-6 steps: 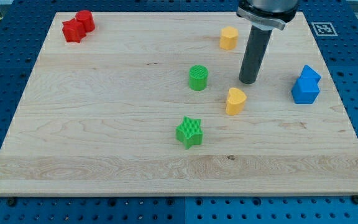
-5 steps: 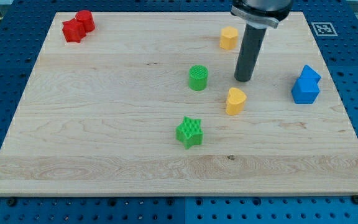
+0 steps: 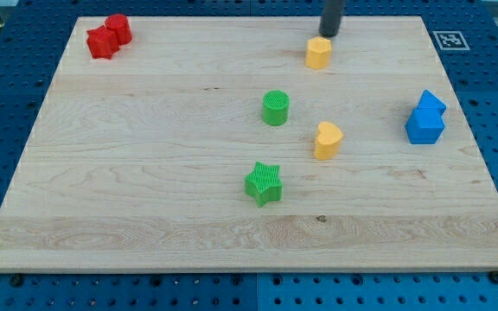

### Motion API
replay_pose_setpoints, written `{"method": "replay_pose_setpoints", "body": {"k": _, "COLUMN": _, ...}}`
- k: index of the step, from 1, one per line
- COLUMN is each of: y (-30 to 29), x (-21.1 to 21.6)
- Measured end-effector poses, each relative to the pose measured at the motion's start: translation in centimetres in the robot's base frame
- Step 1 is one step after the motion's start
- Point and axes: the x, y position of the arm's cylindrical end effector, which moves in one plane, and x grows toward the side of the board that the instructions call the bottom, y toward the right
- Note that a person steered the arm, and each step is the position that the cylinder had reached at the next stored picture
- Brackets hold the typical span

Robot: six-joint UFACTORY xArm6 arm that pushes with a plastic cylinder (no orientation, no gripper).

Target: Place the hexagon above the heart

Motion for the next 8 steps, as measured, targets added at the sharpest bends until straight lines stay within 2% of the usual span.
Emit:
{"method": "replay_pose_setpoints", "body": {"k": 1, "y": -0.5, "x": 3.1}}
{"method": "replay_pose_setpoints", "body": {"k": 2, "y": -2.5, "x": 3.6}}
{"method": "replay_pose_setpoints", "body": {"k": 6, "y": -2.0, "x": 11.1}}
{"method": "replay_pose_setpoints", "body": {"k": 8, "y": -2.0, "x": 16.5}}
